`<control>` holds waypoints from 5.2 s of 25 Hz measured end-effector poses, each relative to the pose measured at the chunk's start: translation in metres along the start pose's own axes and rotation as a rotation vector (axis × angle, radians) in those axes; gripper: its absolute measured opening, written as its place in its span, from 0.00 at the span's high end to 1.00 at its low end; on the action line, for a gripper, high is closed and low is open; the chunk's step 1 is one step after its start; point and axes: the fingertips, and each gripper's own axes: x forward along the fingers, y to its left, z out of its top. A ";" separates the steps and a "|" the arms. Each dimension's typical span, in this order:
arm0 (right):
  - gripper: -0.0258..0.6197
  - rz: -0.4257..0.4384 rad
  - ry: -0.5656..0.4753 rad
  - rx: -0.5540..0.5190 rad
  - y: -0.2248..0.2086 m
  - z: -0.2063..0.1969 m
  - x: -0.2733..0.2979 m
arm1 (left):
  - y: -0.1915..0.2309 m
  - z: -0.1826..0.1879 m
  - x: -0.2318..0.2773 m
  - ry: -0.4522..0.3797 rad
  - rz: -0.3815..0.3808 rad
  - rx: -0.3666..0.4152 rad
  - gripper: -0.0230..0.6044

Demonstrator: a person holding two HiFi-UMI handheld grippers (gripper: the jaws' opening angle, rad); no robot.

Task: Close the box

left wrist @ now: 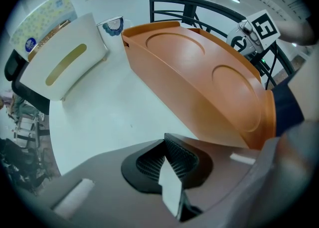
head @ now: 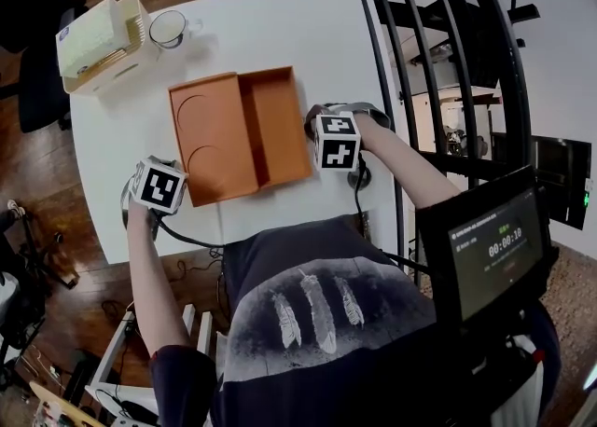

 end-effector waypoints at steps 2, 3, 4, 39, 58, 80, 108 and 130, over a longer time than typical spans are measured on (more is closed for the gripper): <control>0.95 -0.002 0.005 -0.001 0.000 0.000 0.000 | 0.000 0.000 0.000 0.005 0.000 0.004 0.94; 0.95 -0.003 0.007 -0.001 0.000 0.000 -0.001 | 0.001 0.001 -0.001 0.006 0.005 0.007 0.94; 0.95 -0.004 0.008 -0.002 0.000 0.001 0.000 | 0.003 0.002 -0.003 0.006 0.016 0.011 0.94; 0.95 0.028 0.026 0.025 0.009 0.012 0.001 | 0.008 0.005 -0.009 0.020 0.010 0.022 0.94; 0.95 0.030 0.040 -0.044 0.015 0.026 0.001 | 0.015 0.007 -0.012 0.026 0.006 0.031 0.94; 0.95 0.028 0.022 -0.094 0.017 0.047 0.001 | 0.012 0.006 -0.012 0.042 -0.024 0.041 0.94; 0.95 0.017 -0.011 -0.137 0.017 0.077 -0.004 | 0.011 0.005 -0.013 0.026 -0.048 0.060 0.94; 0.95 -0.012 -0.113 -0.172 0.015 0.118 -0.005 | 0.002 0.002 -0.012 0.021 -0.087 0.049 0.94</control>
